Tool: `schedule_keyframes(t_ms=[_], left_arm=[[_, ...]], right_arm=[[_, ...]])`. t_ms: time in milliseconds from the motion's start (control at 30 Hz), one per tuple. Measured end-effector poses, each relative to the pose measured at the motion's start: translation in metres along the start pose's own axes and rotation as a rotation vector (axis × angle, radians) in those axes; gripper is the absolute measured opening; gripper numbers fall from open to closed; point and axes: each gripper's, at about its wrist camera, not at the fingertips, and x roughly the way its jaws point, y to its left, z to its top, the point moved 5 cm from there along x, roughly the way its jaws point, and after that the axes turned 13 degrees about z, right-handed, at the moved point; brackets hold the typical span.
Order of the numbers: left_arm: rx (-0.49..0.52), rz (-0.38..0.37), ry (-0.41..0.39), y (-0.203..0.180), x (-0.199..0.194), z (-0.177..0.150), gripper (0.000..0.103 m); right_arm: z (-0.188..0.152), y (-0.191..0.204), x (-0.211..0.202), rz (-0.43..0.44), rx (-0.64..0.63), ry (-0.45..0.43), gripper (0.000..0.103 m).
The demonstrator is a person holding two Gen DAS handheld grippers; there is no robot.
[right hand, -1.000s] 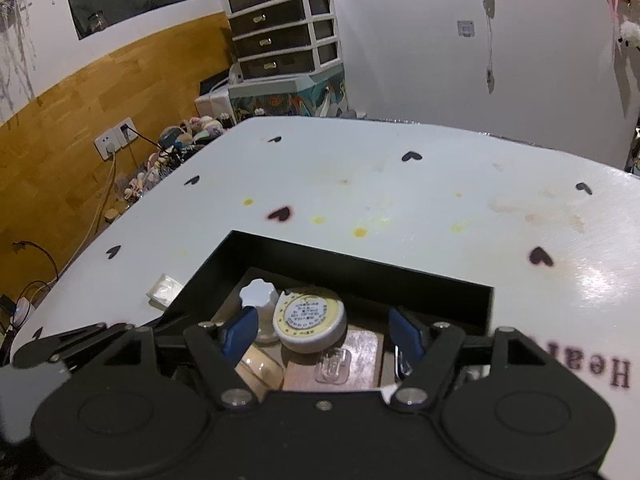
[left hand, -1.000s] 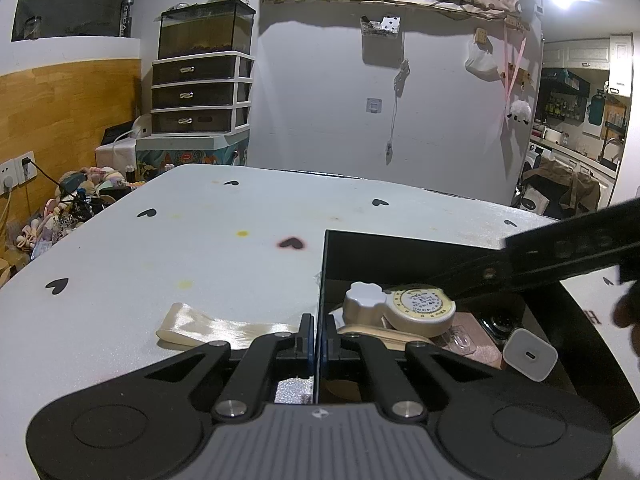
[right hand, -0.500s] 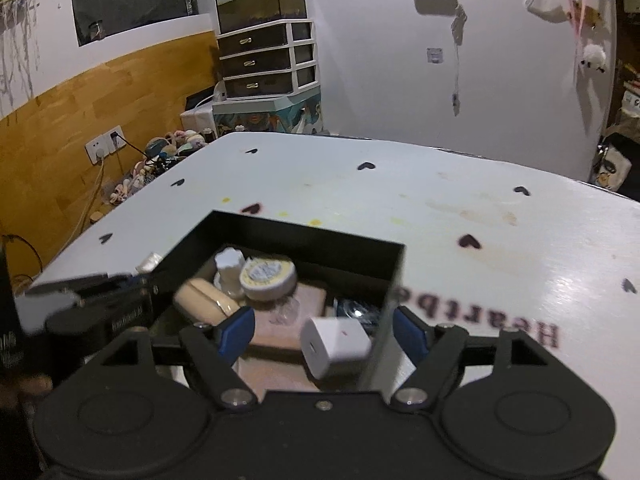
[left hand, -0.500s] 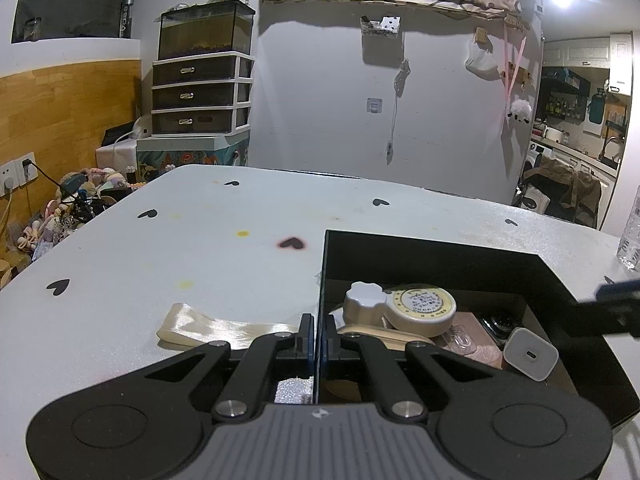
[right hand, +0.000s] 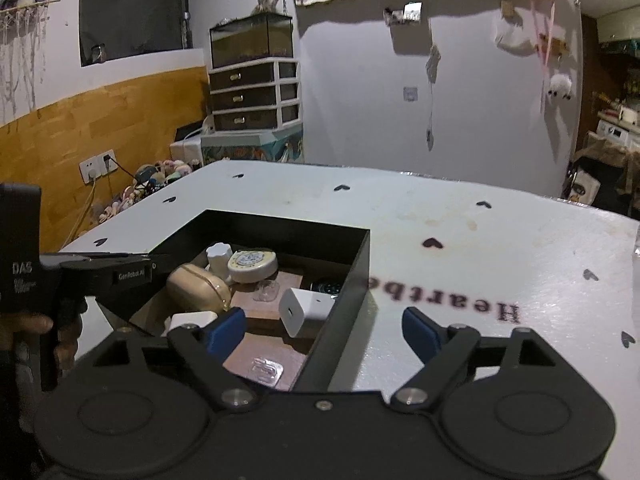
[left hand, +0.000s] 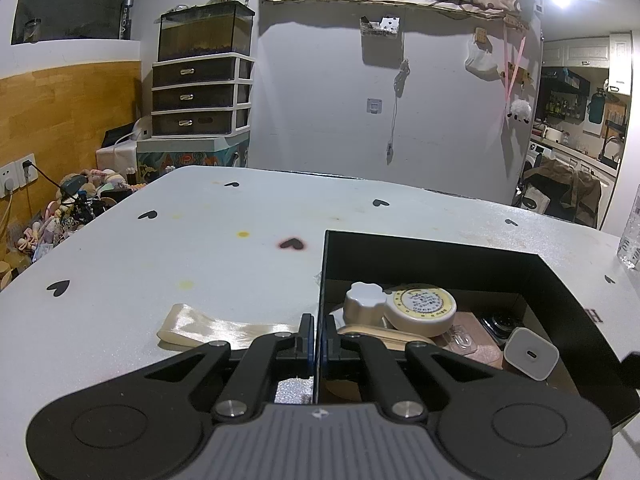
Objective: Organize rigid objects
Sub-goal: 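Withdraw the right gripper from the box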
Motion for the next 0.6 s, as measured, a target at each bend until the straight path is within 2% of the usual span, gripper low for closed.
schedule_keyframes(t_ms=[200,367,600], left_arm=[[0.002,-0.001,0.0,0.0,0.0,0.0,0.002],[0.004,-0.001,0.0,-0.001,-0.001,0.0,0.002],[0.019,-0.004,-0.003,-0.001,-0.005,0.003,0.005]], right_arm=[[-0.01,0.005,-0.009,-0.056,0.001,-0.051,0.099],[-0.016,0.01,-0.016,-0.081,-0.008,-0.092,0.102],[-0.02,0.009,-0.021,-0.094,0.004,-0.1,0.102]])
